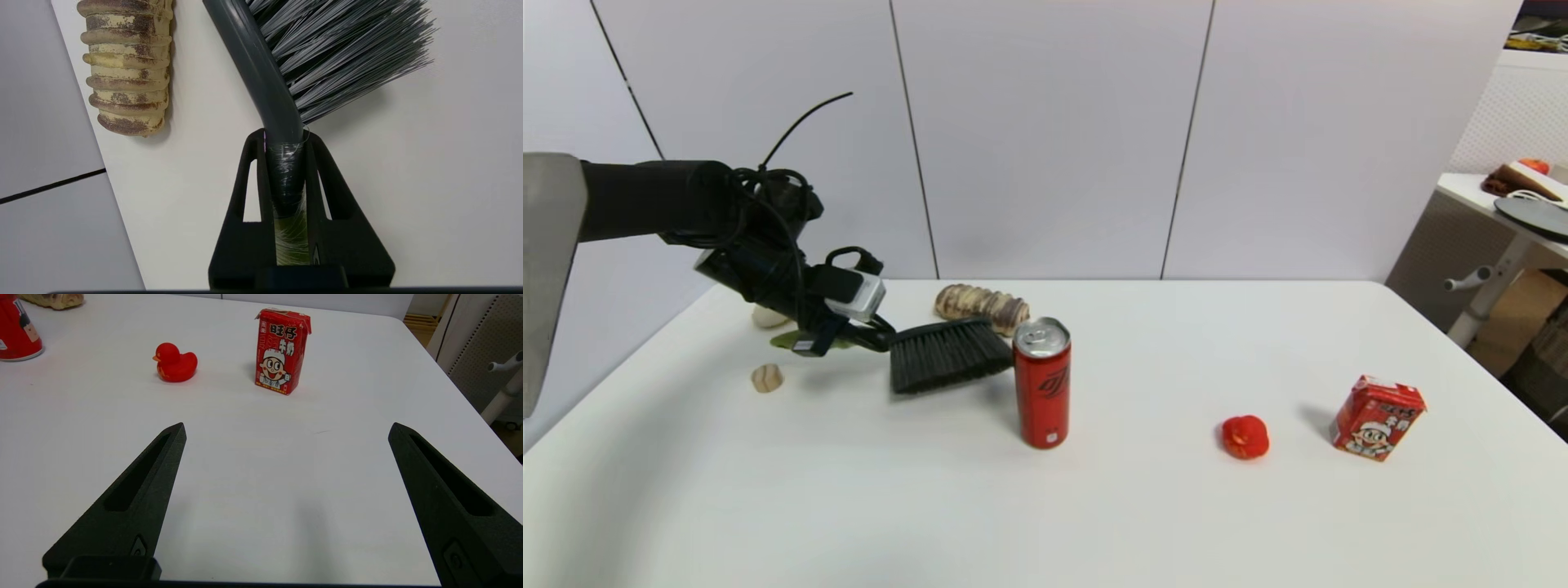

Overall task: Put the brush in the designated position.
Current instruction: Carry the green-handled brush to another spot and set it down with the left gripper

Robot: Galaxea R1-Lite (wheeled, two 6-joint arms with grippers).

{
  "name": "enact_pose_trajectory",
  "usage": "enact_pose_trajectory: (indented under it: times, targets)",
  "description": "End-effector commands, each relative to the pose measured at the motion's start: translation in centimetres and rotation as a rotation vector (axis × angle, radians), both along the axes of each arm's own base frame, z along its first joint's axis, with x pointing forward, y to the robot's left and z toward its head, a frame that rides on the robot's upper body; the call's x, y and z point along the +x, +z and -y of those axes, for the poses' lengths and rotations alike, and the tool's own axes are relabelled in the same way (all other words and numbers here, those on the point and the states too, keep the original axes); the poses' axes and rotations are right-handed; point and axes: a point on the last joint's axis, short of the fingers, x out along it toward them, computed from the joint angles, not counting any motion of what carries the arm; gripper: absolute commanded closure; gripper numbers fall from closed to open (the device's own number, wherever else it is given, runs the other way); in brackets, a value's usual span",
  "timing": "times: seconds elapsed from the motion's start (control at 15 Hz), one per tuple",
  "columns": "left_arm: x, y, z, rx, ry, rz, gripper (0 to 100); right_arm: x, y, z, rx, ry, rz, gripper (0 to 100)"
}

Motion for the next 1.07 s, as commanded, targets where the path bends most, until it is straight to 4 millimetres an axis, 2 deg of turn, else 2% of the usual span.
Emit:
enact_pose_trajectory:
  times: [0.07, 1.07]
  targets:
    - [0.6, -0.3, 0.6, -0.003, -0.022, 0.006, 100, 0.0, 0.0, 0.0, -0.002, 0.001, -0.003, 0]
    - [1.8, -1.3, 3.1, -0.039, -0.084, 0.001, 100, 0.0, 0.0, 0.0, 0.000, 0.001, -0.003, 0]
